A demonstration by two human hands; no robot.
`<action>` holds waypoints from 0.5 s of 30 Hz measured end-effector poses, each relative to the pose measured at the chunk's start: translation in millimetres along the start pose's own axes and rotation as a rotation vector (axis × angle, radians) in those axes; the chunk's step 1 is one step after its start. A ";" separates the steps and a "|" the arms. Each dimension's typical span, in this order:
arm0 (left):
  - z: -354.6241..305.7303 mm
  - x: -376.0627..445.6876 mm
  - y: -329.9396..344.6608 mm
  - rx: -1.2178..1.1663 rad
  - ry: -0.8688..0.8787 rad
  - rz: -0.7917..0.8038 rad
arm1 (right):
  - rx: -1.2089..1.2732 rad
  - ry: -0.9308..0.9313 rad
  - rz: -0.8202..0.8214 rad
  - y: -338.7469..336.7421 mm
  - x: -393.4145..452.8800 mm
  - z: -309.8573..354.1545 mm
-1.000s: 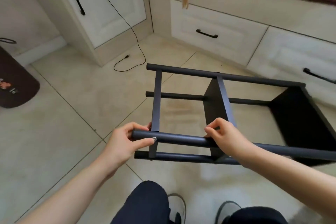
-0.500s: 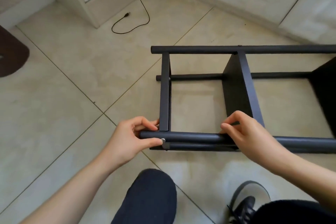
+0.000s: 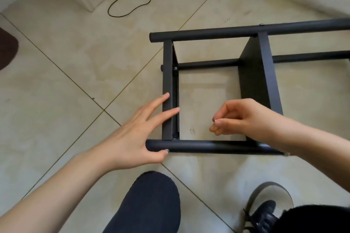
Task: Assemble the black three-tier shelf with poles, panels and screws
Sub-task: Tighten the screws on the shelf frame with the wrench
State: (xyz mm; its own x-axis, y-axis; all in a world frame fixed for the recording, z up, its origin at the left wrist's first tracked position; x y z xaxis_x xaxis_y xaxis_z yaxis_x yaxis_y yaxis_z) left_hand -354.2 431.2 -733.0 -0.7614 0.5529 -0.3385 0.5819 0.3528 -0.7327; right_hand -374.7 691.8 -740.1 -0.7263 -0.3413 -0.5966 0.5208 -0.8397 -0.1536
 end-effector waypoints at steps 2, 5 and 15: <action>-0.4 5.4 -1.2 0.104 0.059 0.038 | 0.049 -0.002 0.056 6.0 5.8 0.2; 0.8 9.8 -2.7 0.146 0.105 0.043 | 0.109 0.015 0.094 11.7 15.9 -0.8; 5.4 14.0 -6.2 0.005 0.099 0.089 | 0.350 0.209 0.341 42.2 60.0 -12.0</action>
State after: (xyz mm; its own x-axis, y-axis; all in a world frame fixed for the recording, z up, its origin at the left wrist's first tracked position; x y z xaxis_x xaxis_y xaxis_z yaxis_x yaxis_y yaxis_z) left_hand -369.9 432.7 -736.3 -0.6746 0.6538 -0.3429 0.6447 0.2954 -0.7051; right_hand -390.9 641.0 -791.8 -0.4180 -0.5580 -0.7169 0.5052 -0.7986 0.3271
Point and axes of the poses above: each hand's wrist, its own x-axis towards the middle knuckle, its own y-axis out of the palm, z = x × y, the point moved 3 cm from there along x, towards the middle knuckle, and after that the axes turned 1 degree about -x, right-handed, at the moved point
